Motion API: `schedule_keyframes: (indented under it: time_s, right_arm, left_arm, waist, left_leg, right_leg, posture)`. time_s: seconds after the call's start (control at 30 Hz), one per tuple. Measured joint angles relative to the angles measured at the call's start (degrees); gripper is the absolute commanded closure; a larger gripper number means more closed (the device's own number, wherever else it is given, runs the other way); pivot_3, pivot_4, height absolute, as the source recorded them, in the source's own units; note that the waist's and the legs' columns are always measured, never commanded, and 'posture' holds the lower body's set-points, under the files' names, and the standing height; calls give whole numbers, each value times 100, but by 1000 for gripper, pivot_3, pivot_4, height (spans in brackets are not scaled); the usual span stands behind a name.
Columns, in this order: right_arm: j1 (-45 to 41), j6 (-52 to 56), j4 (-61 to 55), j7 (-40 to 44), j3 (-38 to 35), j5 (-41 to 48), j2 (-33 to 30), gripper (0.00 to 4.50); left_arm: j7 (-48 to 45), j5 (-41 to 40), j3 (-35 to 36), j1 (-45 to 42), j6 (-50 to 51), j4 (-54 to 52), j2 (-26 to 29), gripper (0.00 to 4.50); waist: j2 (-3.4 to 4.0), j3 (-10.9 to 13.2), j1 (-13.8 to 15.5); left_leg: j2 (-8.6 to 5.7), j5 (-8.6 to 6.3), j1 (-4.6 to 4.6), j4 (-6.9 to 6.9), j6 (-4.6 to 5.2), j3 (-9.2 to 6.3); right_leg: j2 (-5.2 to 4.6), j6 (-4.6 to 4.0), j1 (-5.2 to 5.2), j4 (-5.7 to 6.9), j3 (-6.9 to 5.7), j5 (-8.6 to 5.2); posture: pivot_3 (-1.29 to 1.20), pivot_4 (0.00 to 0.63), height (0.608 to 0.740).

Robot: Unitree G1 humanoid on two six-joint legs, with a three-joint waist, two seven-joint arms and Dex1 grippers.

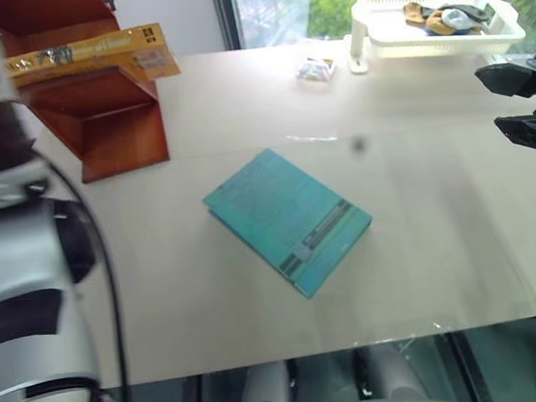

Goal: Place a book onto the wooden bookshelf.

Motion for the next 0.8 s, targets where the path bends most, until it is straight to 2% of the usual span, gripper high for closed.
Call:
schedule_keyframes:
  time_s: [0.13, 0.23, 0.3, 0.4, 0.5, 0.6, 0.8]
  right_arm:
    - [39, 9, -65, -18, -23, 9, -53, 0]
    - [116, 27, -89, -33, -104, 26, -91, 0]
    - [156, 37, -99, -71, -155, 28, -95, 0]
    - [253, 43, -309, -177, -174, 66, -75, 0]
    - [334, 57, -452, -265, -198, 123, -44, 0]
    - [453, 60, -509, -330, -266, 144, -50, 0]
    - [614, 62, -640, -419, -426, 155, -54, 0]
  left_arm:
    - [1347, -351, 154, 1336, 239, -327, -1359, 1257]
    - [2245, -360, 82, 1980, -159, -146, -1939, 1257]
    - [3033, -412, 276, 2150, -654, 41, -2444, 1257]
    - [4613, -348, 377, 2397, -2074, 1037, -3171, 1257]
    - [5640, -282, 476, 2398, -2946, 2192, -3329, 1257]
    - [6391, -290, 611, 1925, -3604, 3591, -3306, 1257]
    - [7090, -403, 861, 926, -4446, 5123, -2863, 1257]
  waist:
    - [3, -2, -28]
    - [-2, 3, -29]
    - [-1, 2, 9]
    - [0, 1, 68]
    - [-2, 2, 93]
    - [-3, 3, 134]
    - [-3, 3, 141]
  left_leg:
    - [0, 0, 6, 4, 0, -2]
    - [0, 1, -8, 3, -1, -2]
    - [-4, 0, -6, 2, -1, -2]
    - [-11, -1, -5, 3, 1, -3]
    - [-12, -1, -5, 2, 1, -4]
    - [-16, -1, -8, 2, 1, -8]
    - [-18, 2, -15, -3, -3, -9]
  right_leg:
    - [1, 0, 2, 8, 8, 2]
    - [2, -1, -9, 3, 9, 2]
    - [-3, -1, -6, -4, 10, 2]
    - [-9, 0, -1, -7, 10, 2]
    - [-8, 1, -2, -6, 9, 4]
    - [-7, 1, -2, -6, 1, 3]
    - [-7, 1, -2, -20, -8, 3]
  posture:
    - [0, 150, 740]
    - [0, 150, 740]
    - [0, 150, 740]
    - [0, 150, 740]
    - [0, 150, 740]
    - [0, 150, 740]
    - [0, 150, 740]
